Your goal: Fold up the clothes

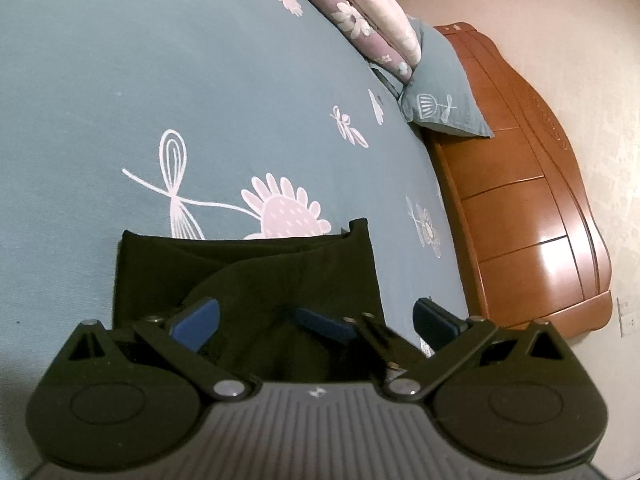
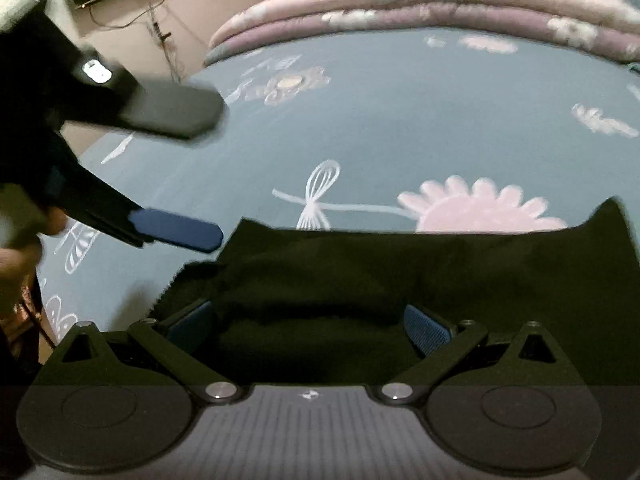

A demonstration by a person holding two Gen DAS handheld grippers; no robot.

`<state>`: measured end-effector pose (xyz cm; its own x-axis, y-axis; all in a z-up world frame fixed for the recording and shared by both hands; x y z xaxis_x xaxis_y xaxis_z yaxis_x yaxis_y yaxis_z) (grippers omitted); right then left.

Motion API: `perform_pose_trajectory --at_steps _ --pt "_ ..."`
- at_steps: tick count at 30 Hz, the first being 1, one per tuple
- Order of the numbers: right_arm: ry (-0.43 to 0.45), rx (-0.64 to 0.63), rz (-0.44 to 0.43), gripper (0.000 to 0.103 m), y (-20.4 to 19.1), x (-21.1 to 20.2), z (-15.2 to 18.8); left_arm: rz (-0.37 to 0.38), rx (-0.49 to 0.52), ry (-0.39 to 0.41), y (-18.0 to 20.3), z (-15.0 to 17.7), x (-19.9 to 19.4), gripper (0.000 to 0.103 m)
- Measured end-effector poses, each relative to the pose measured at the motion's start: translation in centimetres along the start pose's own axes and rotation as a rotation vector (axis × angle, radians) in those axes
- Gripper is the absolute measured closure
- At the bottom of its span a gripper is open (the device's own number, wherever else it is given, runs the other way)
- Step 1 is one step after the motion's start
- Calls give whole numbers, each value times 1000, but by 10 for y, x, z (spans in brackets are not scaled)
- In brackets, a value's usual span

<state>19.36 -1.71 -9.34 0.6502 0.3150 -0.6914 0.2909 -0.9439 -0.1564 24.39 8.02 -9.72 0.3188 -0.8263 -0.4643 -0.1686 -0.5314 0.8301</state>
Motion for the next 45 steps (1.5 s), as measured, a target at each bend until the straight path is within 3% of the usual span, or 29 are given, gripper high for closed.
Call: perform_pose_trajectory --at_steps 5,9,20,26,36,45 --pt "122 -81 96 0 -8 -53 7 5 9 -8 3 1 2 1" --pt "69 -98 161 0 4 -55 26 1 14 -21 5 3 7 1" --pt "58 -5 102 0 13 -52 21 -13 16 -39 5 4 13 1" --pt "-31 5 129 0 13 -31 28 -14 26 -46 7 6 14 1" --pt "79 -24 92 0 -17 -77 29 -64 67 -76 17 11 24 1" --pt "36 -55 70 0 -40 -76 52 -153 172 -155 39 29 47 1"
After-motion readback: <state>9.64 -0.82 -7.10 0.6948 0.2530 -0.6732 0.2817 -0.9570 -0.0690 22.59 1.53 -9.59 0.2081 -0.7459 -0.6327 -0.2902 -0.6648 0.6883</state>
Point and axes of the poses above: each gripper's, at about its wrist camera, not at the fingertips, and x roughly the way its jaws point, y to its right, z to its underside, the point moved 3 cm from there along x, roughly the way its jaws point, and after that the axes turned 7 degrees about z, right-handed, at the moved point
